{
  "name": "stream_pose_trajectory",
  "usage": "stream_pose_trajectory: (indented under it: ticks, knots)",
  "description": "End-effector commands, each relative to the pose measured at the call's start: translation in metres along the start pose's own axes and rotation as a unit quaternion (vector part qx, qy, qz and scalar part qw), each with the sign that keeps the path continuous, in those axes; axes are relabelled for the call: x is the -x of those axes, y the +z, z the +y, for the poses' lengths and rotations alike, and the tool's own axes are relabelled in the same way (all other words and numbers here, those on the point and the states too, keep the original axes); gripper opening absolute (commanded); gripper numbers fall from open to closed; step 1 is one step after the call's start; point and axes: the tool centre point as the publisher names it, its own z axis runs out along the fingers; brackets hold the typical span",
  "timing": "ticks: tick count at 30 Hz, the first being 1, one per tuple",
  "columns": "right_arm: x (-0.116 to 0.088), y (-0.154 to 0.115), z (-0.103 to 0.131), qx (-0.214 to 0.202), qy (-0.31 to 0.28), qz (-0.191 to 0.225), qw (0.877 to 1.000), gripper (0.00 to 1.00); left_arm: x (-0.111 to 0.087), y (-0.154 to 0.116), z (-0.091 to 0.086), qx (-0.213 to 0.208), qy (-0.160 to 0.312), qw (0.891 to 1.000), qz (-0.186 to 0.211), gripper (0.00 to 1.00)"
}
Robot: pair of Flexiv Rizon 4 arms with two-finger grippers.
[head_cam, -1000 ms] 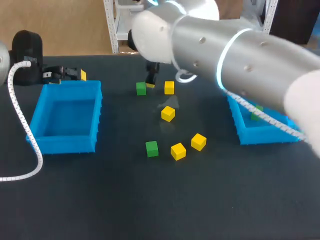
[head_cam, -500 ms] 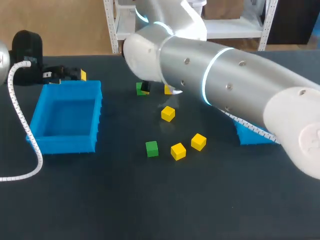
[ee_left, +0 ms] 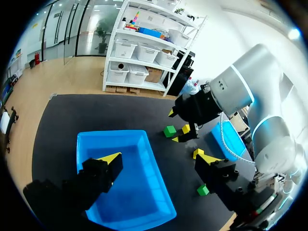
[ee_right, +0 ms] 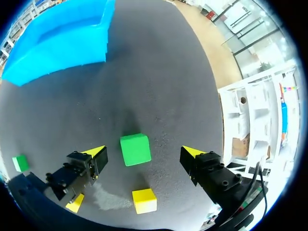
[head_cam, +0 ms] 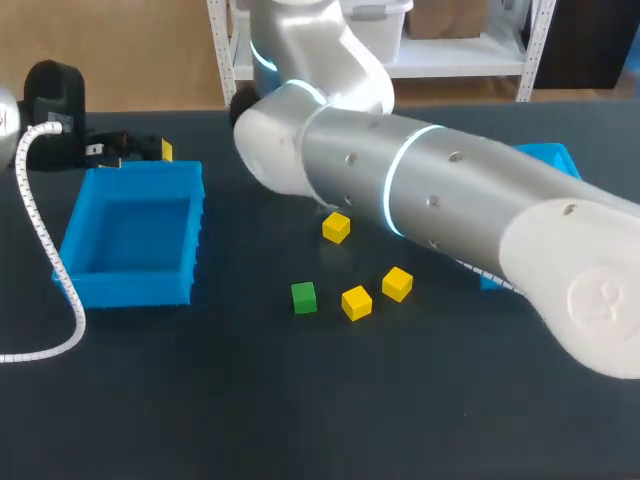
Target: Put the green cubes in the right bin and the yellow cubes in the left bin.
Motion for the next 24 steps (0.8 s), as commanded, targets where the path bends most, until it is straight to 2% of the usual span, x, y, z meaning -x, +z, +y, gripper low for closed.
stream_pose_trajectory:
  ticks: [1, 10, 11, 12, 14, 18, 24]
  knots:
    - [0.010, 0.009, -0.011, 0.176, -0.003, 0.046, 0.983, 1.00, -0.001, 0.000, 0.002, -0.004, 0.001, 1.000, -0.002, 1.00]
    - [0.012, 0.016, -0.009, 0.192, -0.001, 0.051, 0.980, 1.00, -0.001, 0.000, 0.002, -0.004, 0.001, 1.000, -0.002, 1.00]
    - [0.011, 0.018, -0.008, 0.195, 0.002, 0.051, 0.979, 0.57, -0.001, 0.000, 0.002, -0.004, 0.001, 1.000, -0.002, 1.00]
    - [0.010, 0.018, -0.007, 0.196, 0.002, 0.052, 0.979, 0.40, -0.001, 0.000, 0.002, -0.004, 0.001, 1.000, -0.002, 1.00]
    - [0.009, 0.018, -0.005, 0.198, 0.003, 0.052, 0.979, 0.22, -0.001, 0.000, 0.002, -0.004, 0.001, 1.000, -0.002, 1.00]
    - [0.008, 0.019, -0.004, 0.201, 0.008, 0.051, 0.978, 0.00, -0.001, 0.000, 0.002, -0.004, 0.001, 1.000, -0.002, 1.00]
    - [0.005, 0.019, -0.002, 0.201, 0.015, 0.050, 0.978, 0.00, -0.001, 0.000, 0.002, -0.004, 0.001, 1.000, -0.002, 1.00]
